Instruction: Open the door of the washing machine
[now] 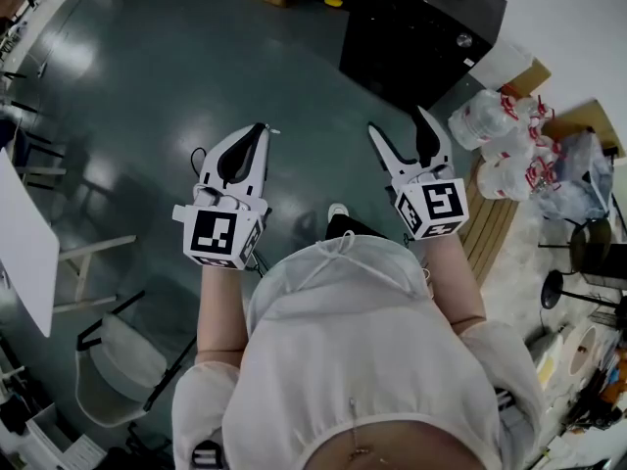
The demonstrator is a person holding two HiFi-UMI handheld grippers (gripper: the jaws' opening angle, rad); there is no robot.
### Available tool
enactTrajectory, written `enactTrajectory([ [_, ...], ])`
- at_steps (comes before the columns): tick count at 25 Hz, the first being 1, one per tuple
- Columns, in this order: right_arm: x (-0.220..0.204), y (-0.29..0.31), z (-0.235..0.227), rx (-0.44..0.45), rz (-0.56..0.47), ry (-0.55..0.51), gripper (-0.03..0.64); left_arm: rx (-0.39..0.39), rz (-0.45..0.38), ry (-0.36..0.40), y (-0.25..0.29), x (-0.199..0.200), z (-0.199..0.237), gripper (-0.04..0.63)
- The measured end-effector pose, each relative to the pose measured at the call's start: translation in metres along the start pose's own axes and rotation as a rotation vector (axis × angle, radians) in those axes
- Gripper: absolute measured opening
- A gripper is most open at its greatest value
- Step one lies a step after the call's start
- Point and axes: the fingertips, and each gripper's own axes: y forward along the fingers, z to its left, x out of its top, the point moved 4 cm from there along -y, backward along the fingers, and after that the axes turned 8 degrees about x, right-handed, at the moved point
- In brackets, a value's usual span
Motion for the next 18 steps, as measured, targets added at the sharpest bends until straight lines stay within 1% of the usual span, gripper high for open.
enactTrajectory([
  [4,-0.005,0.023,-0.014,0.032,-0.017,0.012,0.328,0.016,-0.006,-0.011,0.015,-0.007,0.009,0.021],
  [9,-0.025,0.077,-0.050,0.061,-0.023,0.037,0.327,0.055,0.007,0.014,0.061,-0.021,0.027,0.021],
  [14,-0.040,0.153,-0.106,0.070,-0.016,0.127,0.325,0.099,0.036,0.037,0.131,-0.026,0.061,0.021],
  [18,-0.039,0.216,-0.164,0.060,-0.001,0.149,0.322,0.110,0.032,0.029,0.209,-0.020,0.087,0.021],
])
